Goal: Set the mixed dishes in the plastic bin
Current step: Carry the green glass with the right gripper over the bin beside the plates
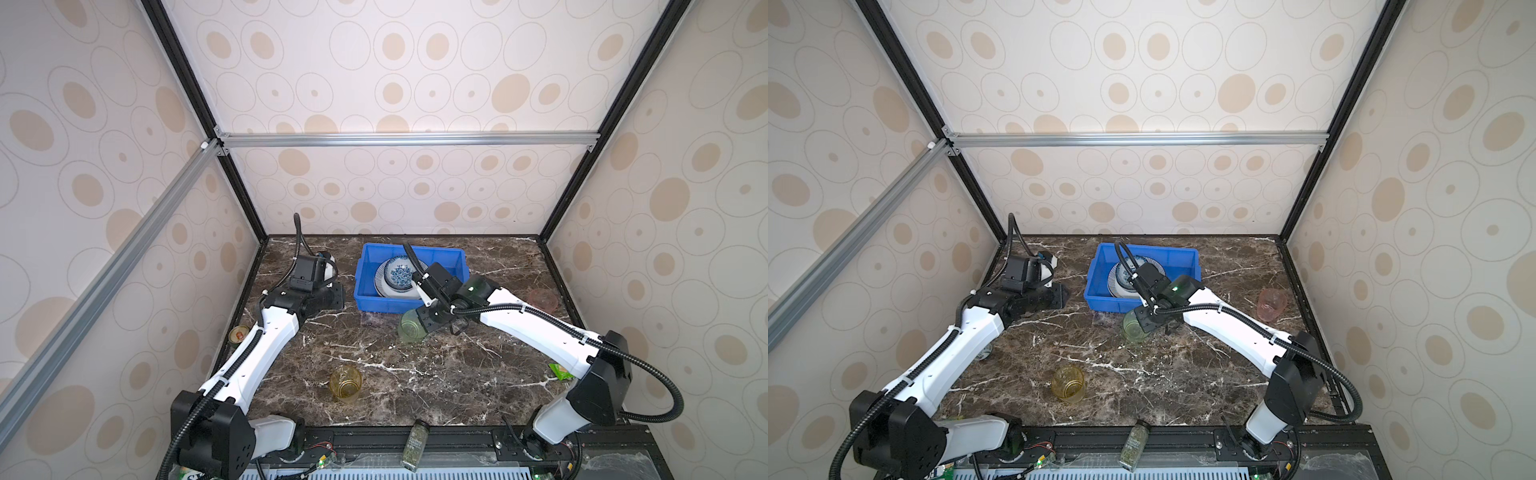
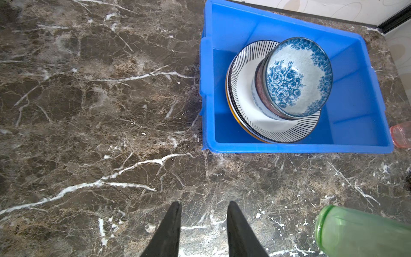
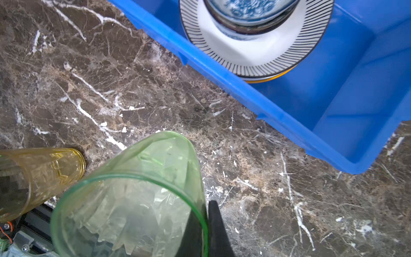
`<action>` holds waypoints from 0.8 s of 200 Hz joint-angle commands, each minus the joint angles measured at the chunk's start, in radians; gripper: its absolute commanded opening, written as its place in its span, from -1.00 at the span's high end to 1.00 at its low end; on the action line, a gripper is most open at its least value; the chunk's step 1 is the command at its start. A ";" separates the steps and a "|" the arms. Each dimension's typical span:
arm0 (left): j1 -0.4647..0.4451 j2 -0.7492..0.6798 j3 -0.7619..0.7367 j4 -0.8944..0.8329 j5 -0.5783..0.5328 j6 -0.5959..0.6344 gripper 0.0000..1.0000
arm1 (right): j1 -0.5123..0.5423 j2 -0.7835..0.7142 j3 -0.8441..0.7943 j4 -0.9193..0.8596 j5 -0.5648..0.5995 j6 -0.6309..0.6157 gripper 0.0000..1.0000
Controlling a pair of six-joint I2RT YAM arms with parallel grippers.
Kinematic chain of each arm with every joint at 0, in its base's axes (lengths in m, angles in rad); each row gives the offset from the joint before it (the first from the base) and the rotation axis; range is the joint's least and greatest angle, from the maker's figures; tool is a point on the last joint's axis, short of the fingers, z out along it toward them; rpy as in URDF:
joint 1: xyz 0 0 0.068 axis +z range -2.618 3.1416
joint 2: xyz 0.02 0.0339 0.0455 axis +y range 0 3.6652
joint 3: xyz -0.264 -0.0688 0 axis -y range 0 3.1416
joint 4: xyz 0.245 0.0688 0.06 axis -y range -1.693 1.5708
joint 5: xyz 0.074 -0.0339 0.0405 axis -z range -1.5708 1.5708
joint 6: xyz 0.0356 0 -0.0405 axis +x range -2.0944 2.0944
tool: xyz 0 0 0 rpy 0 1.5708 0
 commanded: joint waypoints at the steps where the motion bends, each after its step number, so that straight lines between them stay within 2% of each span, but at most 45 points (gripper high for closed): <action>1: -0.007 0.010 0.055 0.017 0.023 -0.010 0.29 | -0.037 -0.040 0.034 0.012 0.015 -0.044 1.00; 26: -0.006 0.015 0.070 0.010 -0.005 -0.008 0.29 | -0.082 -0.024 0.076 -0.005 0.019 -0.068 1.00; 47: -0.005 0.023 0.065 0.022 0.014 -0.007 0.29 | -0.108 -0.027 0.070 0.021 0.034 -0.099 1.00; 91: -0.007 0.053 0.075 0.029 0.028 -0.006 0.29 | -0.203 -0.017 0.066 0.060 0.007 -0.097 1.00; 160: -0.006 0.084 0.103 0.023 0.019 0.004 0.29 | -0.297 0.012 0.083 0.065 0.051 -0.100 1.00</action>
